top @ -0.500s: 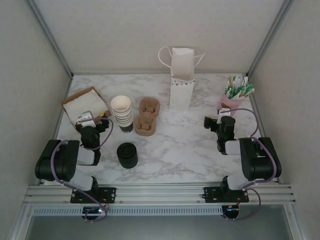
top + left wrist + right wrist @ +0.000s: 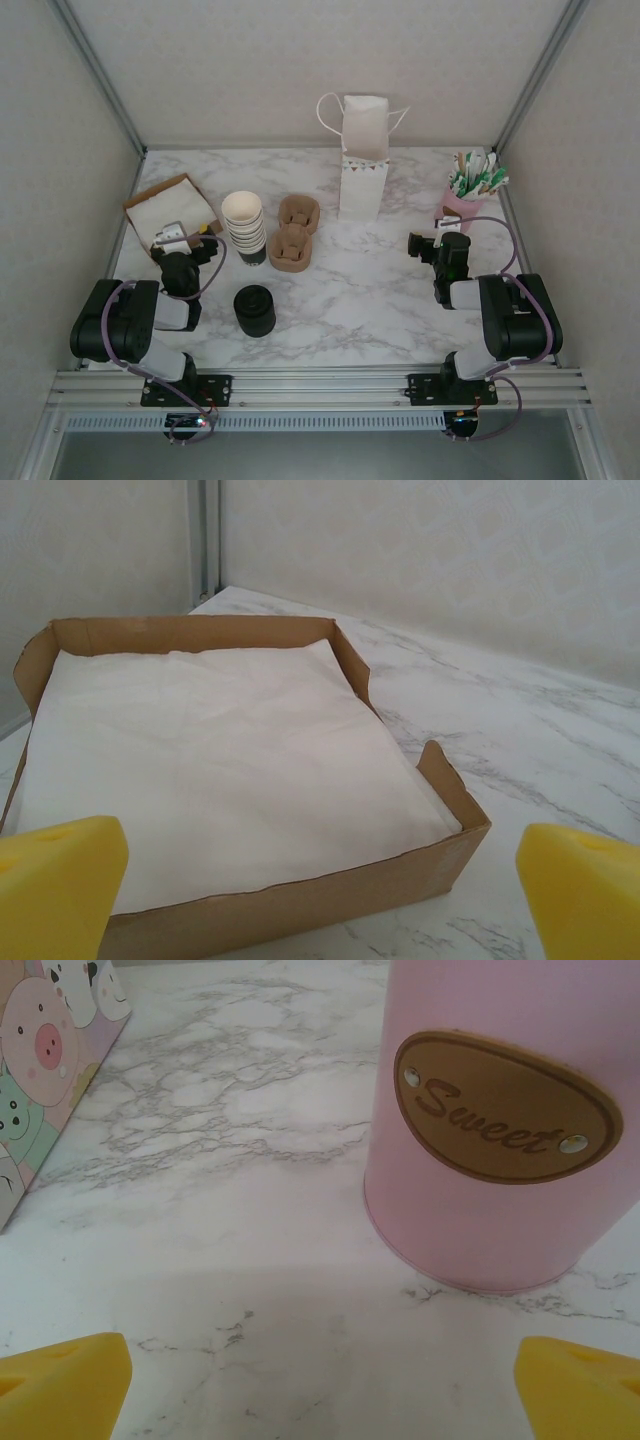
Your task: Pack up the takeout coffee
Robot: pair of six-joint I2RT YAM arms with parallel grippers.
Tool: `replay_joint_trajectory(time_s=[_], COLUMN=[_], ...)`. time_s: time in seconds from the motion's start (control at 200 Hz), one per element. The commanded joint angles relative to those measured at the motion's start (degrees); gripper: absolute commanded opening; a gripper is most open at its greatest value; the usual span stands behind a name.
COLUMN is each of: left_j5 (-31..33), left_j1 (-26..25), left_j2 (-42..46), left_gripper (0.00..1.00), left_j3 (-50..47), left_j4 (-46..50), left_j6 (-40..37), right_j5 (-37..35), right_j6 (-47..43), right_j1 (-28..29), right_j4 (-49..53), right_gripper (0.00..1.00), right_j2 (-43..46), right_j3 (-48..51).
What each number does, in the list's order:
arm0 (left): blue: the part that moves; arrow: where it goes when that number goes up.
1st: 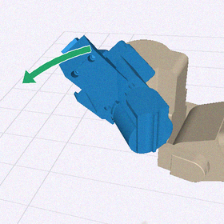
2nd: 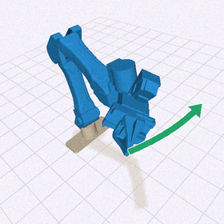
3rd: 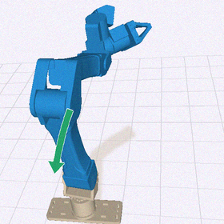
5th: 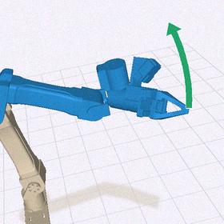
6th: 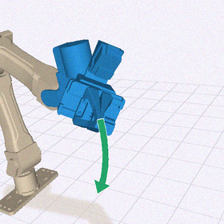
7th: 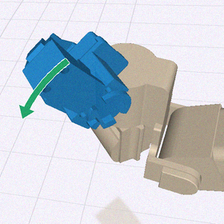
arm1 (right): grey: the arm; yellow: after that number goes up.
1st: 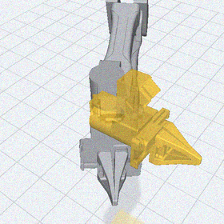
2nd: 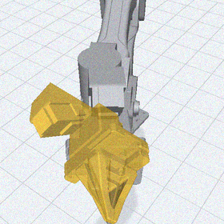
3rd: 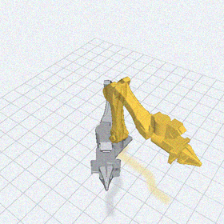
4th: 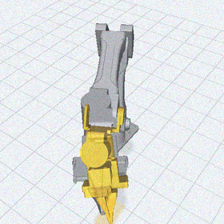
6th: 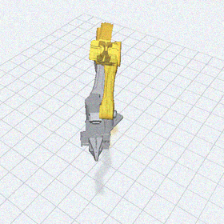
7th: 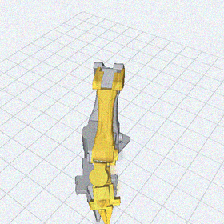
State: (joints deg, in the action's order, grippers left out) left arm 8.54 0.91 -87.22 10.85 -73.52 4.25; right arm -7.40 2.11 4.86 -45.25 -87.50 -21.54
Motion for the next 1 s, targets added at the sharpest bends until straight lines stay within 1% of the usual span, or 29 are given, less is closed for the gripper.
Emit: replay_joint_trajectory(time_s=[0.0, 0.385, 0.486, 0.526, 0.606, 0.671, 0.776, 0.851, 0.871, 0.991], left_j5=[-0.3, -0.5, -3.7, -3.5, -2.1, -1.6, -1.0, -0.6, -0.5, 0.6], left_j1=[0.5, 0.5, 0.5, 0.5, 0.5, 0.2, -0.5, -1.3, -1.6, -2.9], left_j2=[-0.8, -0.8, 0.7, 1.7, 4.9, 7.5, 12.1, 16.1, 17.2, 24.2], left_gripper=[0.99, 0.99, 0.99, 0.99, 0.99, 0.99, 0.99, 0.99, 0.99, 0.99], left_j3=[1.3, 1.3, 2.7, 3.0, 2.9, 2.6, 3.4, 3.9, 4.1, 5.2], left_j4=[-2.0, -2.2, 1.7, 3.0, 5.6, 7.4, 12.4, 15.5, 16.3, 21.3], left_j6=[-0.6, -0.6, -1.9, -1.9, -1.8, -1.9, -1.7, -1.7, -1.8, -1.3], right_j5=[0.2, 0.2, 0.2, 0.5, 2.4, 1.7, 0.6, -0.8, -0.8, -0.2], right_j6=[-0.7, -0.7, -0.7, -1.0, -1.8, -1.5, -0.8, 0.0, 0.2, 2.3], right_j1=[-0.4, -0.4, -0.4, -0.4, -0.4, -0.3, -0.2, -0.2, -0.1, 0.2], right_j4=[-2.0, -2.0, -2.1, -2.3, 2.1, 5.8, 8.7, 14.9, 16.7, 27.0], right_gripper=[0.99, 0.99, 0.99, 0.99, 0.99, 0.99, 0.99, 0.99, 0.99, 0.99], right_j2=[-0.7, -0.7, -0.7, -0.5, 2.2, 4.8, 9.7, 14.4, 15.7, 23.0], right_j3=[-1.1, -1.2, -1.1, -1.0, -2.2, -2.7, -2.3, -2.7, -4.6, -8.2])
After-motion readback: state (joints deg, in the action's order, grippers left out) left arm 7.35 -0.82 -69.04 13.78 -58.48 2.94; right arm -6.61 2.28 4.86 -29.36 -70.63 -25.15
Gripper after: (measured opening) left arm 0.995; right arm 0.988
